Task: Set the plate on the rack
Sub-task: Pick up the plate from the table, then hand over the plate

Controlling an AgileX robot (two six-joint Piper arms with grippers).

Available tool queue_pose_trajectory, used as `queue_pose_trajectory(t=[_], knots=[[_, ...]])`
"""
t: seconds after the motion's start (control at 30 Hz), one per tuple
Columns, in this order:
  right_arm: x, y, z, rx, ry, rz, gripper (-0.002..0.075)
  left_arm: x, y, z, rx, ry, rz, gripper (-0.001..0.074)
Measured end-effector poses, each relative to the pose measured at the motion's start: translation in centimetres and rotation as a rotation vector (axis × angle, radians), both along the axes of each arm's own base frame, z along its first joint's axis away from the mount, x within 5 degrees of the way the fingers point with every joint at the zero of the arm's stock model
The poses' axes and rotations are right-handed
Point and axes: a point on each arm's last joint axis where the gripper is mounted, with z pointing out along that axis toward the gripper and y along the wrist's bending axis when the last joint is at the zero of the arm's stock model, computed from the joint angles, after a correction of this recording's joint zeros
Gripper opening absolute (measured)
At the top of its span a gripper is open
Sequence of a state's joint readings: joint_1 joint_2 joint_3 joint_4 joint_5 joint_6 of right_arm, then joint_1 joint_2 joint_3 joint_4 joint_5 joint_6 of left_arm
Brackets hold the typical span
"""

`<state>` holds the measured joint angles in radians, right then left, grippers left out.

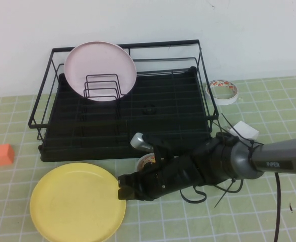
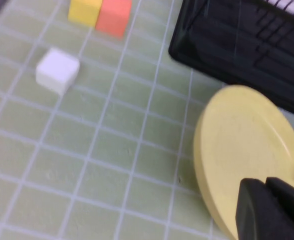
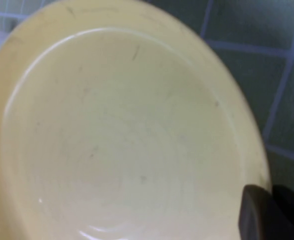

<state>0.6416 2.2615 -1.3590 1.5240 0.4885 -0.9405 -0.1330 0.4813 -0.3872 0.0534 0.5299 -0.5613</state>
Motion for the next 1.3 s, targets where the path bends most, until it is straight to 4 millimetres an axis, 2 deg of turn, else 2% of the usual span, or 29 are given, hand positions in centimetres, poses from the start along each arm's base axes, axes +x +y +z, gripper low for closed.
queue_pose_trajectory(t=[0.07,0.13,0.23,0.3,0.37,0.43,0.5,0.67,0.87,0.97,1.1,1.17,1.3], knots=[[-0.1,0.0,0.4,0.000,-0.016,0.023,0.0014,-0.1,-0.2,-0.3,-0.027,0.022,-0.002,0.0010],[-0.2,0.0,1.4,-0.001,-0.046,0.047,0.0014,-0.2,-0.5,-0.4,-0.064,0.037,-0.017,0.0060],[-0.4,0.0,4.0,0.017,-0.110,0.099,0.0014,-0.3,-1.2,-0.4,-0.162,0.058,-0.051,0.0232],[-0.7,-0.1,6.0,0.039,-0.149,0.124,0.0014,-0.4,-1.6,-0.3,-0.223,0.065,-0.061,0.0387],[-0.9,-0.1,7.6,0.058,-0.179,0.136,0.0014,-0.4,-1.7,-0.3,-0.249,0.068,-0.063,0.0503],[-1.1,-0.2,8.9,0.071,-0.214,0.153,0.0014,-0.4,-1.8,-0.3,-0.257,0.068,-0.063,0.0549],[-1.3,-0.3,10.1,0.087,-0.239,0.171,0.0014,-0.4,-1.8,-0.3,-0.260,0.069,-0.063,0.0561],[-2.2,-0.4,12.0,0.134,-0.254,0.232,0.0014,-0.4,-1.8,-0.1,-0.274,0.057,-0.053,0.0550],[-3.3,-0.4,13.4,0.179,-0.277,0.336,0.0013,-0.1,-1.7,0.2,-0.288,0.015,-0.041,0.0518],[-3.5,-0.4,13.7,0.189,-0.311,0.384,0.0014,-0.1,-1.7,0.3,-0.274,-0.002,-0.049,0.0401],[-3.9,-0.4,13.9,0.213,-0.374,0.461,0.0016,0.1,-1.6,0.5,-0.227,-0.034,-0.077,0.0125],[-3.8,-0.4,14.0,0.223,-0.415,0.474,0.0016,0.2,-1.6,0.8,-0.214,-0.079,-0.087,0.0082],[-3.6,-0.4,14.3,0.256,-0.504,0.506,0.0031,0.3,-1.5,1.3,-0.126,-0.155,-0.131,0.0083]])
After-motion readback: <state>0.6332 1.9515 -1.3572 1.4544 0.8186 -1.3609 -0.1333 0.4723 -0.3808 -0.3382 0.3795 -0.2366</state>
